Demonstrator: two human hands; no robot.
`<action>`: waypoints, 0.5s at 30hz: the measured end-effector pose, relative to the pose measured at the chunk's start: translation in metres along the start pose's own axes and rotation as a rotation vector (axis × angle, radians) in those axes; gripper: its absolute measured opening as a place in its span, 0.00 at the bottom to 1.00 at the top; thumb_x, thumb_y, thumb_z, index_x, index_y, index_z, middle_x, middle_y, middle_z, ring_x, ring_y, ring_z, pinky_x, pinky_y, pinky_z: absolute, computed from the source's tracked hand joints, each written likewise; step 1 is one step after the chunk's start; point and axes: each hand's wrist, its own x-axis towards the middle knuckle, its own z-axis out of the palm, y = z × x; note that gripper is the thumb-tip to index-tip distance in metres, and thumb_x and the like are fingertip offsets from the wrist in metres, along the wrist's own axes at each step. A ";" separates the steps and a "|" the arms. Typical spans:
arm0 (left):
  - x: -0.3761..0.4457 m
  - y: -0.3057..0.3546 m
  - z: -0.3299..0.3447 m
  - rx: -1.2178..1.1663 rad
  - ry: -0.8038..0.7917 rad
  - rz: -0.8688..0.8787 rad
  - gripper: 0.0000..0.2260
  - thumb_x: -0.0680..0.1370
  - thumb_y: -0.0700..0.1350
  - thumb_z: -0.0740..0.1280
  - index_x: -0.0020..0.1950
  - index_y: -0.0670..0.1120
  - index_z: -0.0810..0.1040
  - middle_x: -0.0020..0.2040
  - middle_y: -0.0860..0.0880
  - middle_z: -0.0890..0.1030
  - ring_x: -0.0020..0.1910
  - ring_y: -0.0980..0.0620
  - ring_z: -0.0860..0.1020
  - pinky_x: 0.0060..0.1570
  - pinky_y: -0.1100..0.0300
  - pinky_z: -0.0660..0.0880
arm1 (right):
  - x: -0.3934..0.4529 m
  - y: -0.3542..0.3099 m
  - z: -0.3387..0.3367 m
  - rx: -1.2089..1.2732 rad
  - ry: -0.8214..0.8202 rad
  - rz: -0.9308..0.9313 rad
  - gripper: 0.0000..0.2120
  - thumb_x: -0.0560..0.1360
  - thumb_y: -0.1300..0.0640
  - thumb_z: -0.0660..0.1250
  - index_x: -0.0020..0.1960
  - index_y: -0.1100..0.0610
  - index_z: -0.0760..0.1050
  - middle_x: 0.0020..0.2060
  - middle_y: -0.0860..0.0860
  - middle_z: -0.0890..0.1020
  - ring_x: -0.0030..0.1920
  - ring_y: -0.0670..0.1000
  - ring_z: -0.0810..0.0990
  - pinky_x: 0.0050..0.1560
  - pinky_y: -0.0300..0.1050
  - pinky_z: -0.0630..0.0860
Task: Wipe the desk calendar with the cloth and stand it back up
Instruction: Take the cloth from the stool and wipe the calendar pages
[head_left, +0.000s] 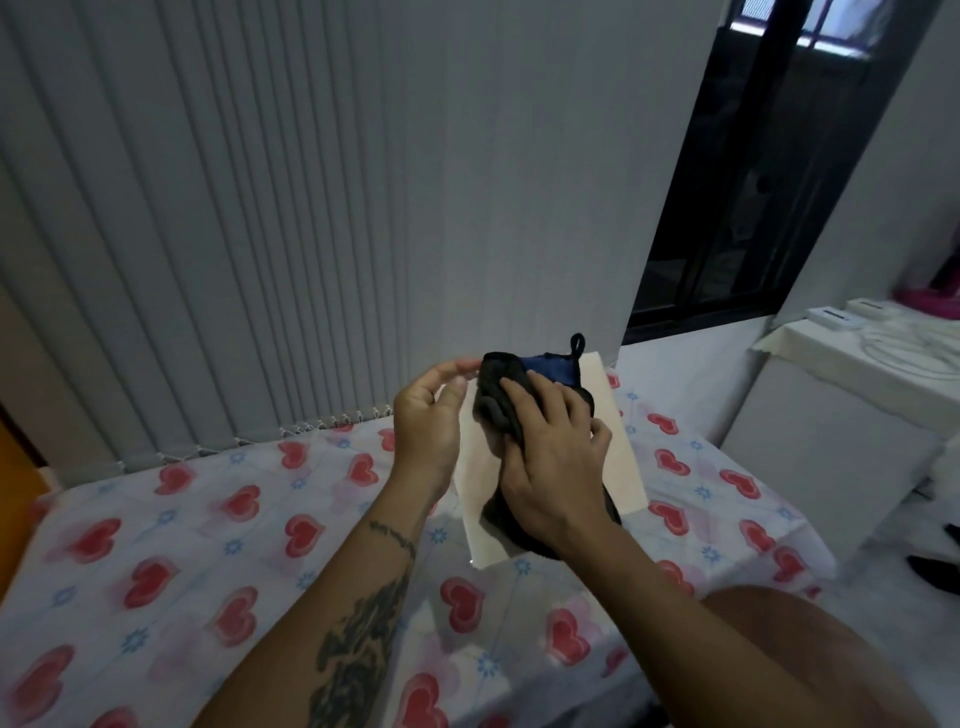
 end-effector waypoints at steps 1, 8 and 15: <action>-0.001 -0.001 0.001 -0.013 0.029 -0.001 0.14 0.80 0.37 0.61 0.47 0.50 0.84 0.50 0.48 0.86 0.54 0.47 0.82 0.59 0.47 0.78 | -0.004 0.000 0.002 -0.007 -0.012 -0.013 0.27 0.75 0.50 0.57 0.74 0.45 0.62 0.75 0.48 0.64 0.73 0.55 0.60 0.67 0.58 0.59; 0.000 -0.003 0.004 -0.133 0.088 -0.109 0.14 0.81 0.37 0.58 0.49 0.43 0.84 0.51 0.40 0.85 0.47 0.43 0.82 0.52 0.47 0.79 | -0.019 0.006 0.004 0.032 -0.072 -0.128 0.31 0.71 0.53 0.60 0.74 0.44 0.65 0.76 0.48 0.64 0.75 0.56 0.58 0.69 0.62 0.58; 0.011 -0.003 -0.004 -0.071 0.118 -0.130 0.14 0.80 0.40 0.60 0.44 0.50 0.85 0.45 0.45 0.85 0.40 0.49 0.81 0.36 0.57 0.79 | -0.035 0.027 0.004 0.013 -0.161 -0.385 0.30 0.69 0.53 0.60 0.71 0.41 0.68 0.74 0.48 0.67 0.77 0.58 0.57 0.70 0.74 0.53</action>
